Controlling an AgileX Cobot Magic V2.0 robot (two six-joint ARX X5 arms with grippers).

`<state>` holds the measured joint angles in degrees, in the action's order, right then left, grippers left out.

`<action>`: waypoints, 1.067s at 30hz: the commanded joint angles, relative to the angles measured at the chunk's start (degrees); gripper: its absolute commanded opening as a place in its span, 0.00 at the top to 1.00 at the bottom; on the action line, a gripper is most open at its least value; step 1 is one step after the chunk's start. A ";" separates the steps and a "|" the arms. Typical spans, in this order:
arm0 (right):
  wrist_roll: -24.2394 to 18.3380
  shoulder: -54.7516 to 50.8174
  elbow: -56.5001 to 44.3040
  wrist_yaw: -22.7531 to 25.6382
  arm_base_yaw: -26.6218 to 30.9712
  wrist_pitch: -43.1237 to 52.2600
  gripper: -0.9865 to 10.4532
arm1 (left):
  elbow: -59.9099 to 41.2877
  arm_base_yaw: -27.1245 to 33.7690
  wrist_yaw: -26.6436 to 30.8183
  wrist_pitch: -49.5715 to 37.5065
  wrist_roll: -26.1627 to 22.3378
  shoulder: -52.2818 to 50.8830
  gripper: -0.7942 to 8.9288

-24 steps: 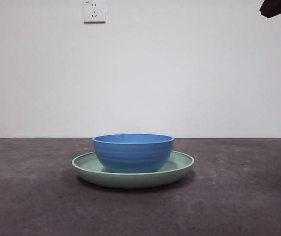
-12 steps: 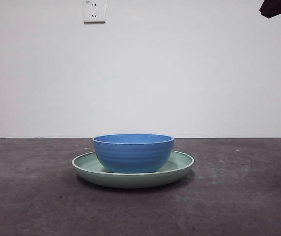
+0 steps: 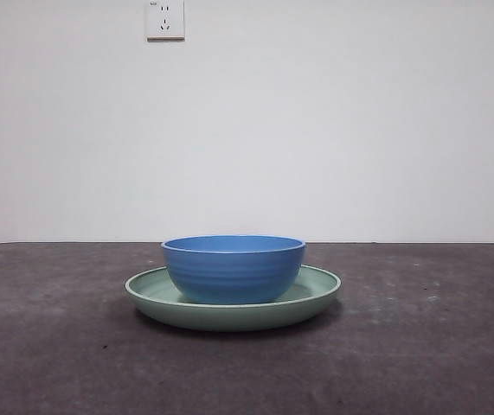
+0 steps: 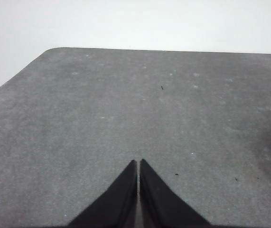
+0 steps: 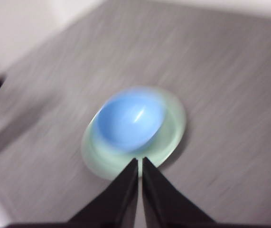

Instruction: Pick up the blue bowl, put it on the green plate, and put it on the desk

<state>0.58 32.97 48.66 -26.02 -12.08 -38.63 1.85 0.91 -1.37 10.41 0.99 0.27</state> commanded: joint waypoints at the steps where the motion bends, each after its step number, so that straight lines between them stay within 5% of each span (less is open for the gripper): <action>1: -2.03 -4.07 -2.86 3.48 4.61 3.58 0.91 | -1.16 0.11 0.11 0.37 0.35 -0.11 0.91; 10: -2.67 -18.23 -21.97 12.85 10.56 20.41 0.91 | -1.16 0.11 0.11 0.35 0.35 -0.11 0.91; 17: -2.49 -26.40 -36.17 13.05 10.56 32.63 0.91 | -1.16 0.11 0.11 0.35 0.35 -0.11 0.91; 32: -0.92 -32.76 -46.14 15.85 10.56 35.52 0.91 | -1.16 0.11 0.11 0.35 0.35 -0.11 0.91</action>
<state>-1.21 0.38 2.98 -10.37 -1.50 -3.68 1.85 0.91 -1.37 10.41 0.99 0.27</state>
